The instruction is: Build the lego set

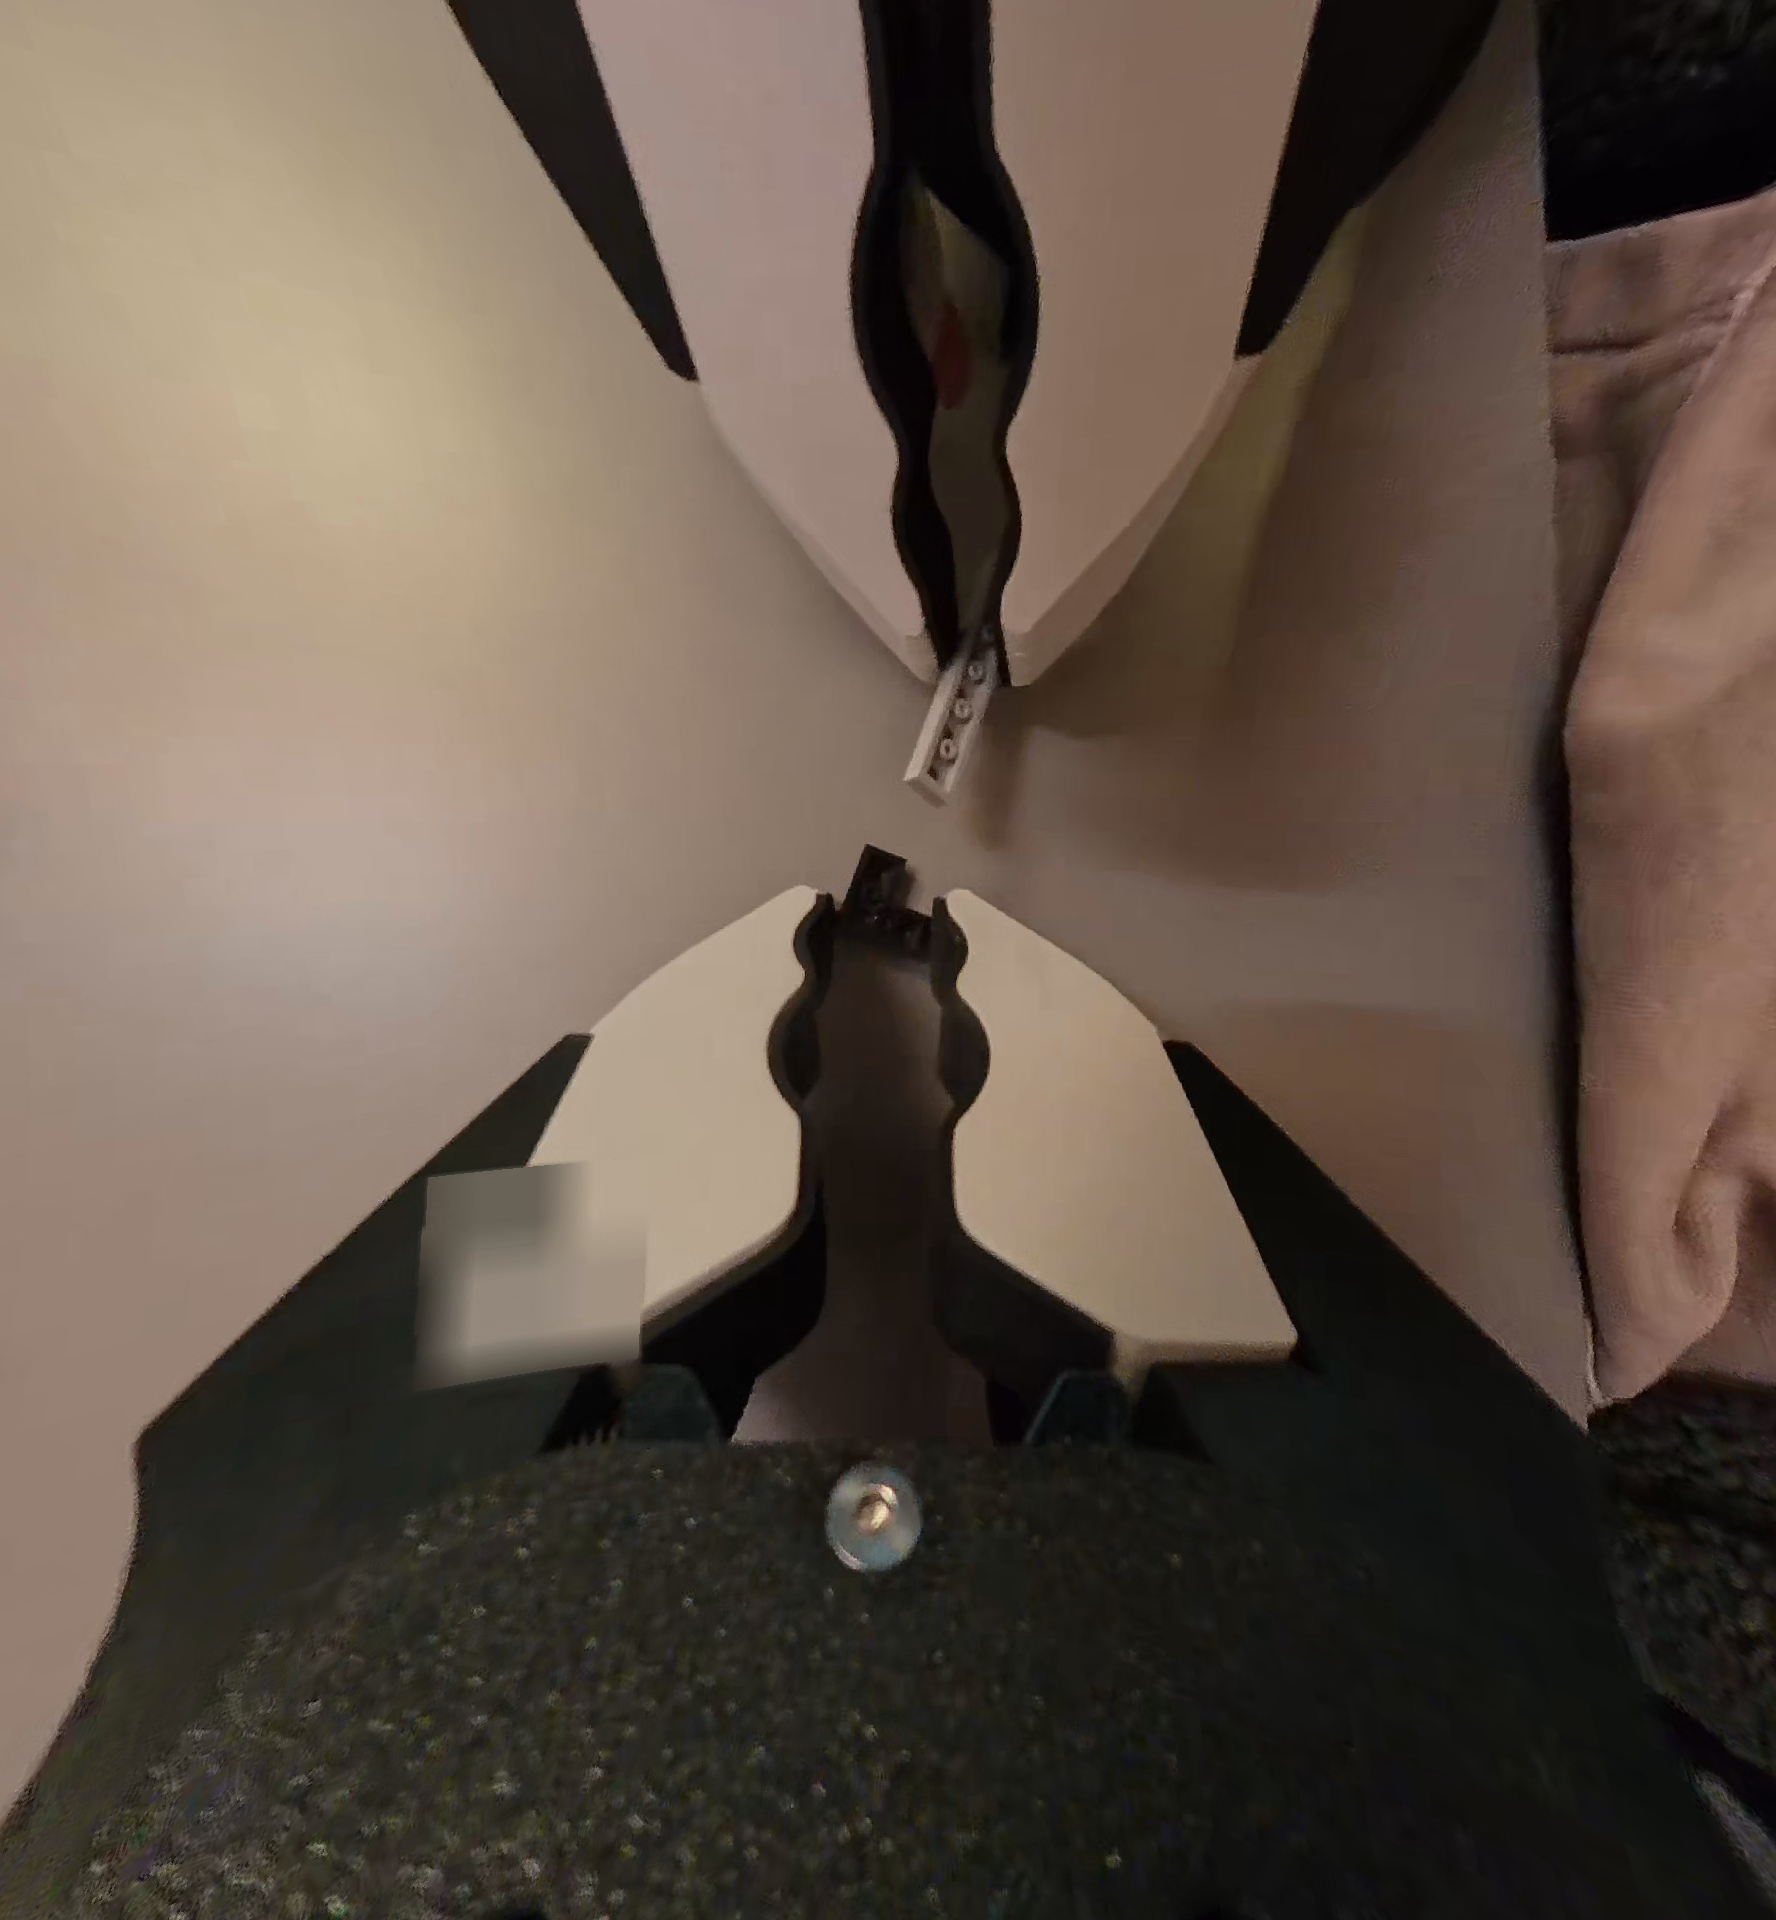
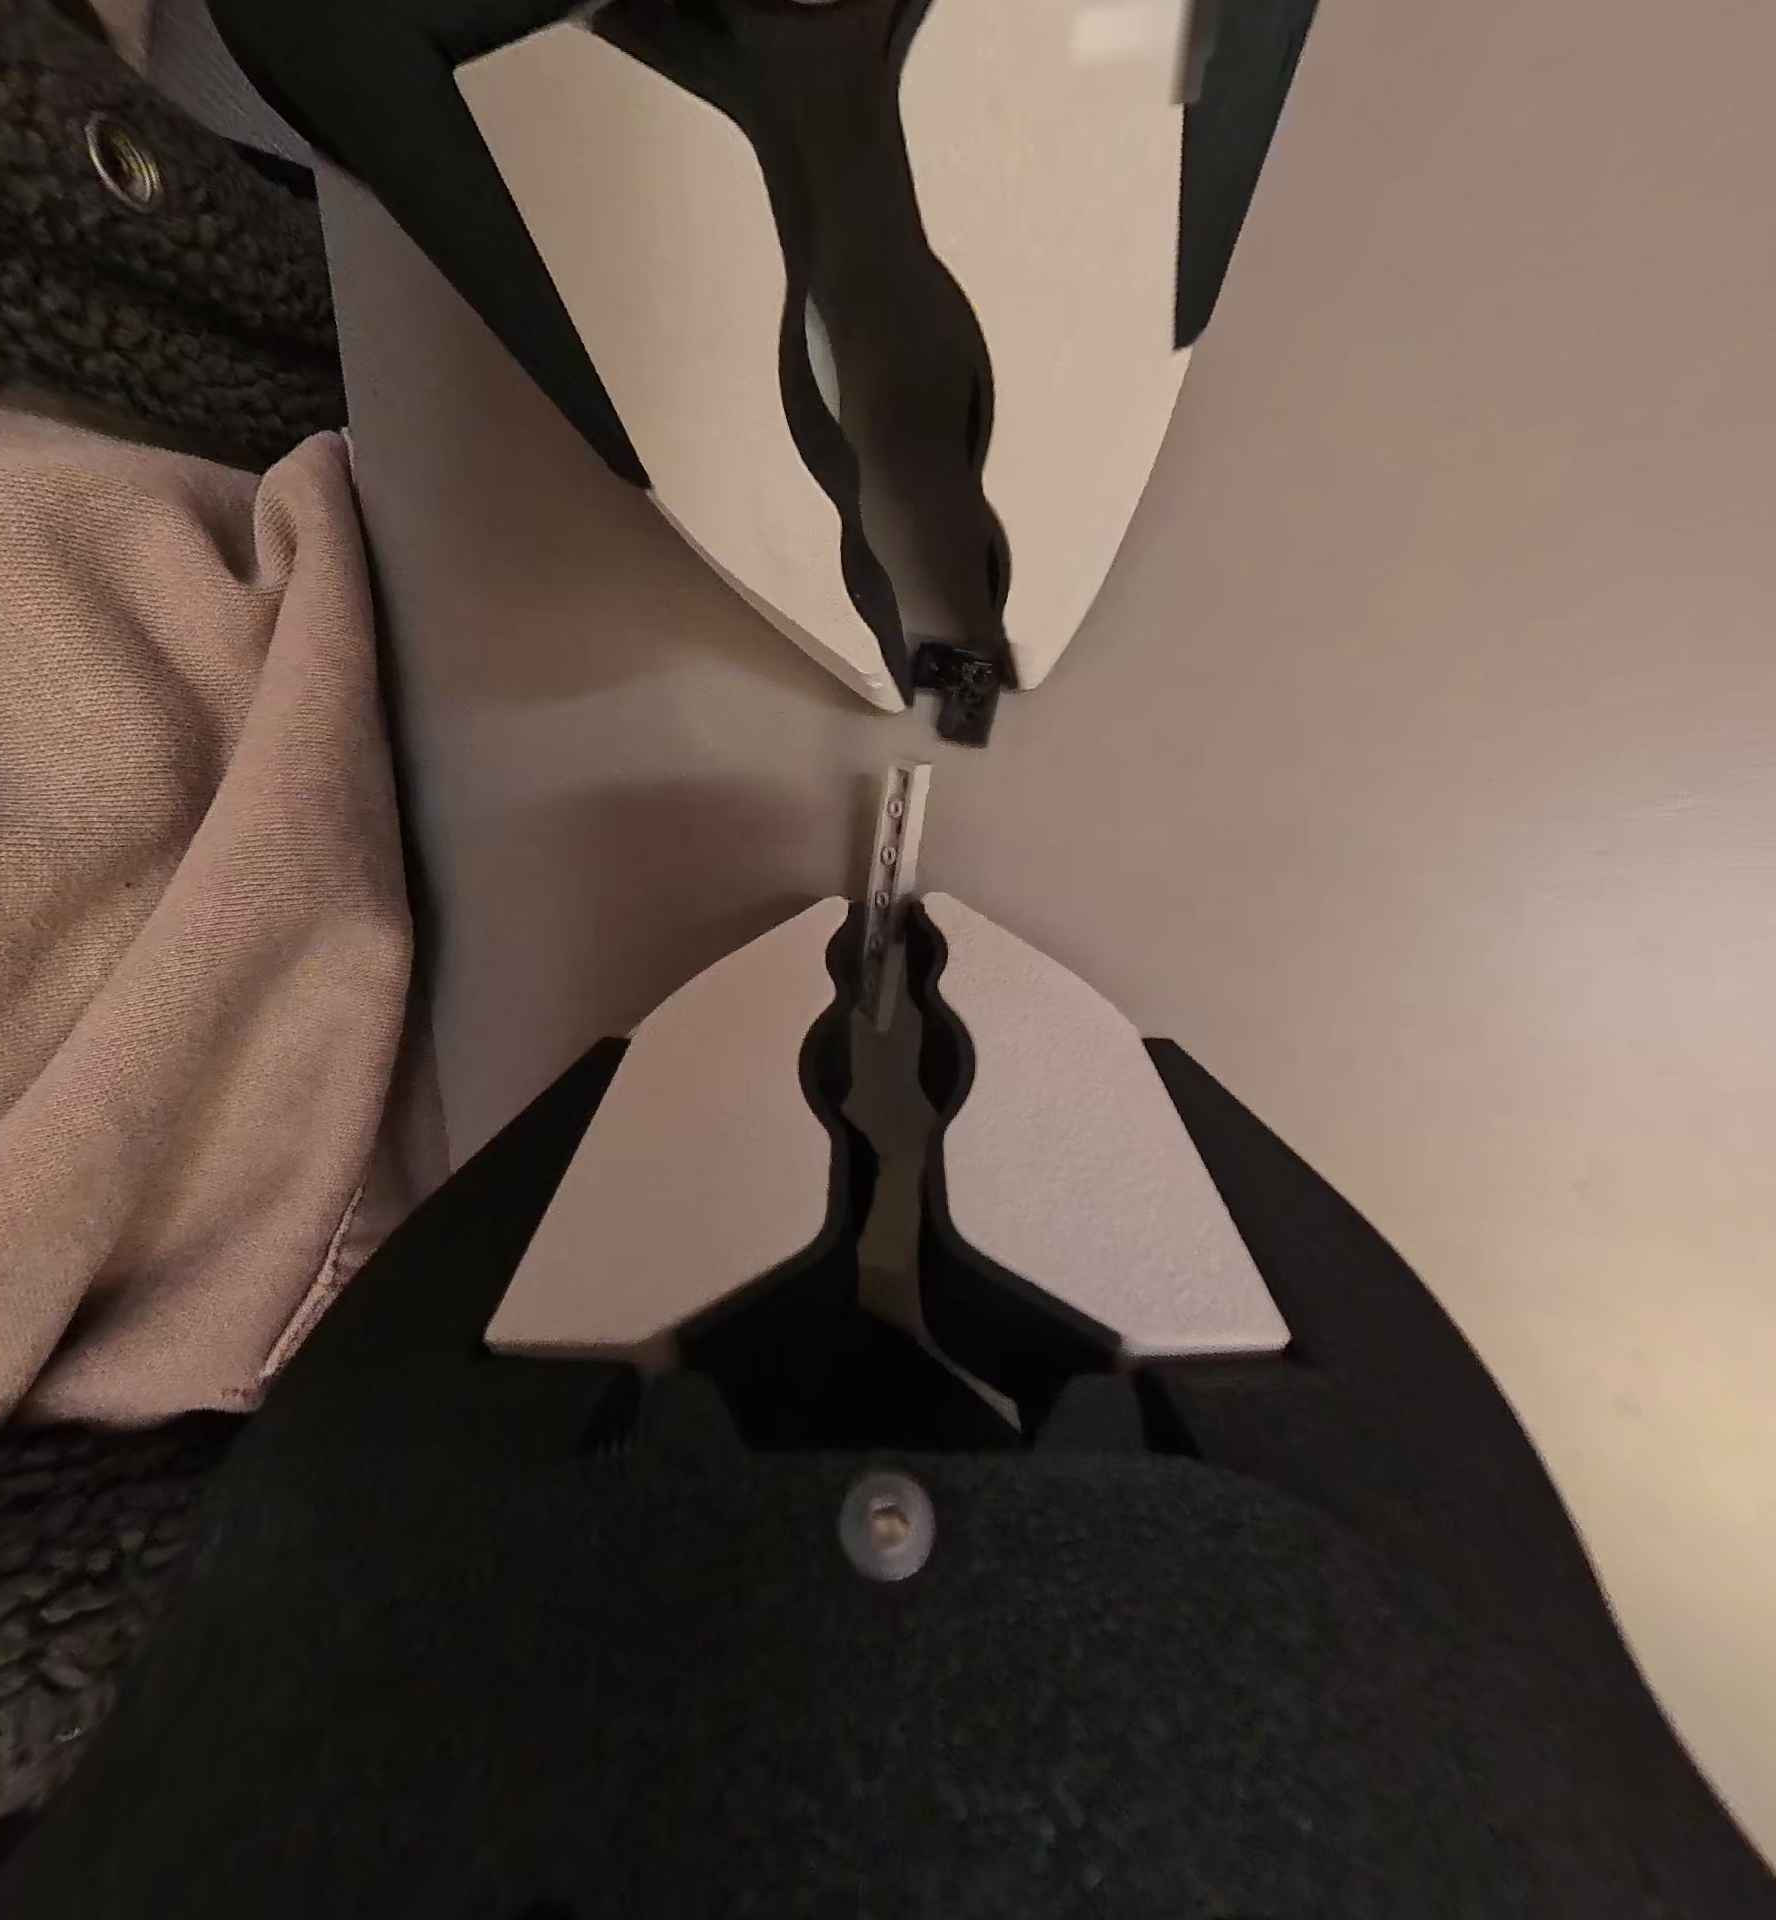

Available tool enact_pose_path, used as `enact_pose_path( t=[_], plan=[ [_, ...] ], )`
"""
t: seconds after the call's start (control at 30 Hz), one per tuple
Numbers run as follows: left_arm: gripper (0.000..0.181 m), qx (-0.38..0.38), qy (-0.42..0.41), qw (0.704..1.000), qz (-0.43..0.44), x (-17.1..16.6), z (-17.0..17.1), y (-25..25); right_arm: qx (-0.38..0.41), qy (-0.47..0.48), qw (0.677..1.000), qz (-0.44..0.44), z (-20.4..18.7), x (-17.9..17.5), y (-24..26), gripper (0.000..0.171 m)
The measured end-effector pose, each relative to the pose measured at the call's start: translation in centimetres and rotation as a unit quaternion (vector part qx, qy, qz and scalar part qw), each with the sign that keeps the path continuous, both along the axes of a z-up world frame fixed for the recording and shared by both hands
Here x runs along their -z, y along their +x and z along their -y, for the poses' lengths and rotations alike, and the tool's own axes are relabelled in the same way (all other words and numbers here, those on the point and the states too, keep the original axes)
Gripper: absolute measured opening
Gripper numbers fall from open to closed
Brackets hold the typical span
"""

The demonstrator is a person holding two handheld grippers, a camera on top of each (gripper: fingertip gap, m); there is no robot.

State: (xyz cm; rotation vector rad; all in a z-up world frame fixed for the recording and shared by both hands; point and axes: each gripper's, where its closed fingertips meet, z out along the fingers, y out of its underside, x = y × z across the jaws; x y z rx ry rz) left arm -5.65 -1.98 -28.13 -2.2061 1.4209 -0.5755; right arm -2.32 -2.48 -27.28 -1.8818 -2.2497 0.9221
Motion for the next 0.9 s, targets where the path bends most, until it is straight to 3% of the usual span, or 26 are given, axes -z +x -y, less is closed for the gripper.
enact_pose_path(
  t=[0.23, 0.4, 0.7, 0.9],
  plan=[
    [0.017, -0.043, 0.005, 0.999, 0.015, 0.0, -1.3, -0.2, -0.006, -0.019, 1.0, 0.01, -1.4, 0.1, -0.5, 0.007],
    [0.032, -0.045, 0.014, 0.997, 0.062, -1.4, -1.6, -0.1, -0.021, -0.022, 0.999, 0.014, -1.9, -0.1, -0.7, 0.007],
    [0.03, 0.016, 0.136, 0.985, 0.106, -3.6, -2.2, 0.0, -0.074, -0.053, 0.996, 0.018, -1.6, -1.2, -0.9, 0.007],
    [0.027, 0.031, 0.166, 0.977, 0.133, -4.1, -2.2, -0.1, -0.094, -0.076, 0.992, 0.019, -1.9, -1.8, -1.3, 0.008]
  ],
)
